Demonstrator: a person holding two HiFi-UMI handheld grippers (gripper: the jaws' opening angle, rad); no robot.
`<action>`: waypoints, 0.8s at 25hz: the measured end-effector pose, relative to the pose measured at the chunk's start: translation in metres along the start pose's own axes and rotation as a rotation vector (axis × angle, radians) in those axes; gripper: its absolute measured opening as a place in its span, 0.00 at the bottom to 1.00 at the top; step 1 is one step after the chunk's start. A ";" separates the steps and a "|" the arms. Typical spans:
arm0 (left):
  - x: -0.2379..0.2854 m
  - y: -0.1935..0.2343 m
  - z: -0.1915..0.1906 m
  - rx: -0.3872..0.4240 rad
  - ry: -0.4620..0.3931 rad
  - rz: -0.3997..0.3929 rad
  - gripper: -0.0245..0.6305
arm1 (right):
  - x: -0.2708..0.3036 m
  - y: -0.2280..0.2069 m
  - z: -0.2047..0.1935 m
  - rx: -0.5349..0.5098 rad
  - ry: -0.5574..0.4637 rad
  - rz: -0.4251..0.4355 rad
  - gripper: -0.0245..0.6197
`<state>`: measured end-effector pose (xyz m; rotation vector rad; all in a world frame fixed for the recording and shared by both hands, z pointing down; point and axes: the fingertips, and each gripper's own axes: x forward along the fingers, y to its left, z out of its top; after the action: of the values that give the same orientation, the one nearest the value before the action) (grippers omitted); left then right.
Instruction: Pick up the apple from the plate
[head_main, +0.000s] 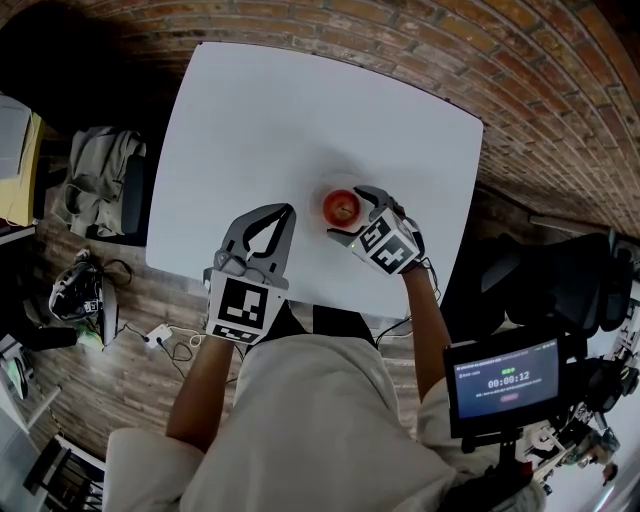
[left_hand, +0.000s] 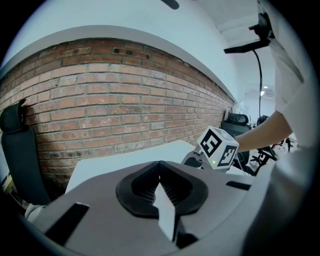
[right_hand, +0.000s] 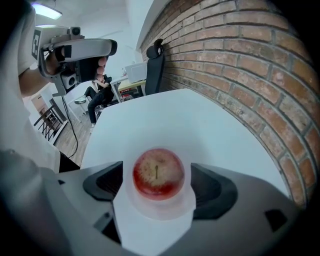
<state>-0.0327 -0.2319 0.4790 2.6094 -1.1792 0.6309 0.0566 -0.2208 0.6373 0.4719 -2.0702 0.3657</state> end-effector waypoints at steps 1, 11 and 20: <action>0.000 0.000 0.000 0.000 0.000 -0.002 0.04 | 0.001 0.000 0.000 -0.006 0.000 -0.002 0.66; 0.000 -0.005 0.001 0.008 0.002 -0.012 0.04 | 0.011 0.006 -0.002 -0.016 -0.001 0.009 0.66; -0.002 -0.007 0.000 0.011 0.006 -0.009 0.04 | 0.017 0.003 -0.005 -0.040 0.016 -0.011 0.66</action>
<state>-0.0289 -0.2260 0.4780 2.6188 -1.1643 0.6441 0.0502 -0.2190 0.6545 0.4550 -2.0545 0.3204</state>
